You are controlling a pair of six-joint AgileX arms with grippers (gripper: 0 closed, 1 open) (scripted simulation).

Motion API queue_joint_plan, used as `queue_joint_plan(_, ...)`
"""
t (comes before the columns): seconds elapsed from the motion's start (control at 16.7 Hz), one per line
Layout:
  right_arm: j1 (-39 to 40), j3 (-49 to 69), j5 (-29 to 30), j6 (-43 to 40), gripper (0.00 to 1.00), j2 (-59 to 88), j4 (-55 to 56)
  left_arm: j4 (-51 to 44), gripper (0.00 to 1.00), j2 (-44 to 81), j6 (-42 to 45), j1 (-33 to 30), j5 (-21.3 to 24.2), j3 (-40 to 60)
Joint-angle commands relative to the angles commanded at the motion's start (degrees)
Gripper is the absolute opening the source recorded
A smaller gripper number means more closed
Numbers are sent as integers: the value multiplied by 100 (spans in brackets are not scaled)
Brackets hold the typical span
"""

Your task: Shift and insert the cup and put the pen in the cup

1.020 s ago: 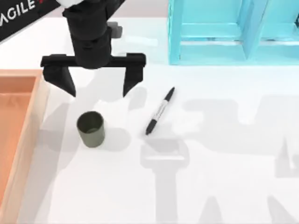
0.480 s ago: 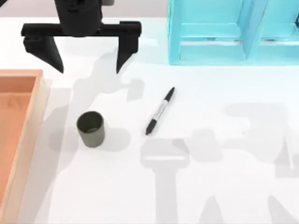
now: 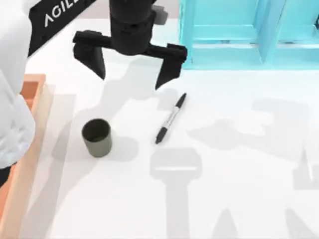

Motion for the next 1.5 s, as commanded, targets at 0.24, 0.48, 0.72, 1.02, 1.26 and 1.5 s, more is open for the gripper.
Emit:
queue_joint_plan(0.24,0,0,0,0,100,0,0,732,100,1160,514,-682,-513,424)
queue_joint_plan(0.48,0,0,0,0,100,0,0,984,100,1429,687,-904,-690,554)
queue_joint_plan(0.72,0,0,0,0,100,0,0,1058,100,1441,694,-879,-679,476)
queue_joint_plan(1.02,0,0,0,0,100,0,0,1934,100,1600,821,-776,-684,-195)
queue_joint_plan(1.26,0,0,0,0,100,0,0,2734,100,1756,928,-671,-676,-816)
queue_joint_plan(1.5,0,0,0,0,100,0,0,2945,100,1797,957,-644,-674,-980)
